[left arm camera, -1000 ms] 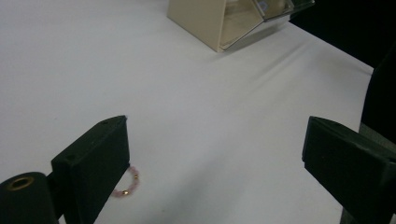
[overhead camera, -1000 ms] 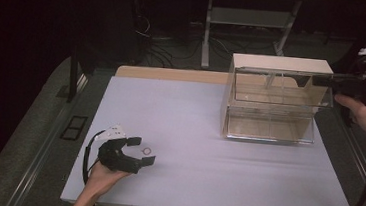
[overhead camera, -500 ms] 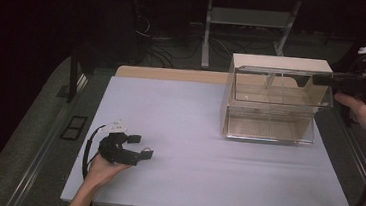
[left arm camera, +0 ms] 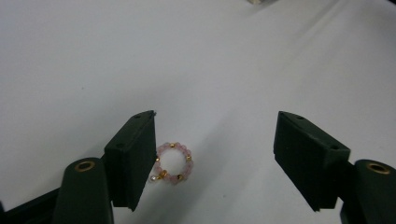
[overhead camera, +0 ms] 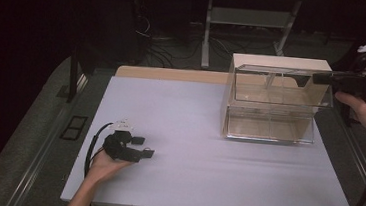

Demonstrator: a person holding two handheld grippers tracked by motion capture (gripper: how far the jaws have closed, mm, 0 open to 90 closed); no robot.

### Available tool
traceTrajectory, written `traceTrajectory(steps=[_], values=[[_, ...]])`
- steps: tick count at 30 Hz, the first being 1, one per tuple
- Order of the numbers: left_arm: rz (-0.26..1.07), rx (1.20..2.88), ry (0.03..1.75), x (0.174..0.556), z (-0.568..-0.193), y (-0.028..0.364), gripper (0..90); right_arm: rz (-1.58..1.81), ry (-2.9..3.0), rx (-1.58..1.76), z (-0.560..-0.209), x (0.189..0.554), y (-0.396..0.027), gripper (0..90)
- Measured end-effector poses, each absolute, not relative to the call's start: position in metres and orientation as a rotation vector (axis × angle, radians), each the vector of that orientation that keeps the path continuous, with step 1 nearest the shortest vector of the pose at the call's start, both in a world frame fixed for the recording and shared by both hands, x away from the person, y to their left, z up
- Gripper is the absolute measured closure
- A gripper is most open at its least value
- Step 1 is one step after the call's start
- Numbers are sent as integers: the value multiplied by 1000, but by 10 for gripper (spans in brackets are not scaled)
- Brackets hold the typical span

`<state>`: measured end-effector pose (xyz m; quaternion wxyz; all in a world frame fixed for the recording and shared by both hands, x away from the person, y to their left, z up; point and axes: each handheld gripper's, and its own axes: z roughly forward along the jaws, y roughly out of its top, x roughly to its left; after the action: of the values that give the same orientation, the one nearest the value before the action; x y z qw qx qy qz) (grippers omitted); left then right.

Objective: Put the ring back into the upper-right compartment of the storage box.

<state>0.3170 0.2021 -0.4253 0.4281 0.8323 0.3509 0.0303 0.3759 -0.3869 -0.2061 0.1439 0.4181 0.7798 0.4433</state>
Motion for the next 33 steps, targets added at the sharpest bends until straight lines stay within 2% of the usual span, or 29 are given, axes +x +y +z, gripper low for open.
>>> traceTrajectory(steps=[15,33], values=[[74,2246,810,326,-436,193,491,1274,2247,1199,-206,376,-387,896],[189,2335,771,325,-439,190,822,1269,2246,1196,-205,377,-387,896]])
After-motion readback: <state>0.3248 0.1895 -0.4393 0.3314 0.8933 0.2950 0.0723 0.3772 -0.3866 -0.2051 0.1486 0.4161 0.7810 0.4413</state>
